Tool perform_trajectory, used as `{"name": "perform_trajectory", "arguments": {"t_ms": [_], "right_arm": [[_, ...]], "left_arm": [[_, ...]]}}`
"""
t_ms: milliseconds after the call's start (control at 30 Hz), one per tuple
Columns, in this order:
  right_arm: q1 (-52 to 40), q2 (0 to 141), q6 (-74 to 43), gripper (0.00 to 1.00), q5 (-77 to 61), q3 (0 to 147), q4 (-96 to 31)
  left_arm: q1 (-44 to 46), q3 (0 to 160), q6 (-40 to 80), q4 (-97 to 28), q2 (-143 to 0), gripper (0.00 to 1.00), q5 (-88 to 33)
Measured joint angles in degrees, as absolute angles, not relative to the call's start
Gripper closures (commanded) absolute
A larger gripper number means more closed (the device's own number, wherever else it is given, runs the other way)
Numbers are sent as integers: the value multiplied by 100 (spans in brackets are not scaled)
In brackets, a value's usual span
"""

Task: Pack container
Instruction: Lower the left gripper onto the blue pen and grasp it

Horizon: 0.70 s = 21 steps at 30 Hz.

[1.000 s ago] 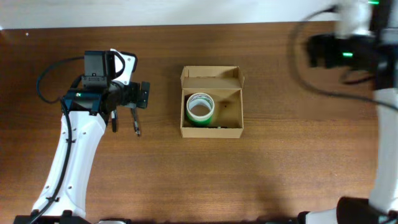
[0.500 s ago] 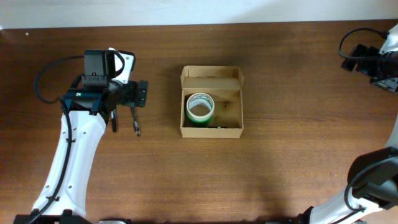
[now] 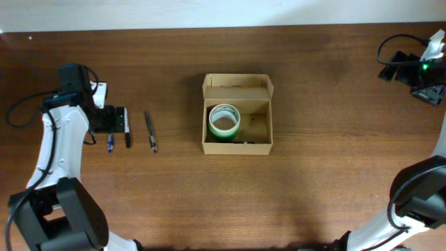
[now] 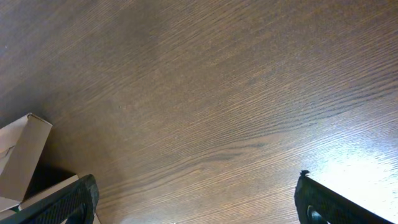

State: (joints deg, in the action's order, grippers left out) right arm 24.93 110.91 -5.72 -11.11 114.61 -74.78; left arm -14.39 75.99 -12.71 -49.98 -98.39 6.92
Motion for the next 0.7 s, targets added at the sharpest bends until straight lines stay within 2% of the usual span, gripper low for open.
{"name": "perform_trajectory", "arguments": {"t_ms": [133,233,367,433,700], "right_arm": [[2493,11091,-585,1,-1111,11461,-7481],[2493,11091,-580,1,-1111,11461,-7478],[2493,11091,-580,1,-1111,11461,-7481],[2493,11091,-582,1,-1111,11461,-7481],[2493,11091,-578,1,-1111,11461,-7481]], "left_arm": [[-1686,7609,-1288,-5046,-10092,5,602],[-1809,7609,-1299,-5028,-10501,15,504],[-1815,7607,-1269,-4939,-11024,17,344],[-1813,7607,-1267,-4860,-11218,23,298],[-1813,7607,-1087,-4313,-11443,34,167]]}}
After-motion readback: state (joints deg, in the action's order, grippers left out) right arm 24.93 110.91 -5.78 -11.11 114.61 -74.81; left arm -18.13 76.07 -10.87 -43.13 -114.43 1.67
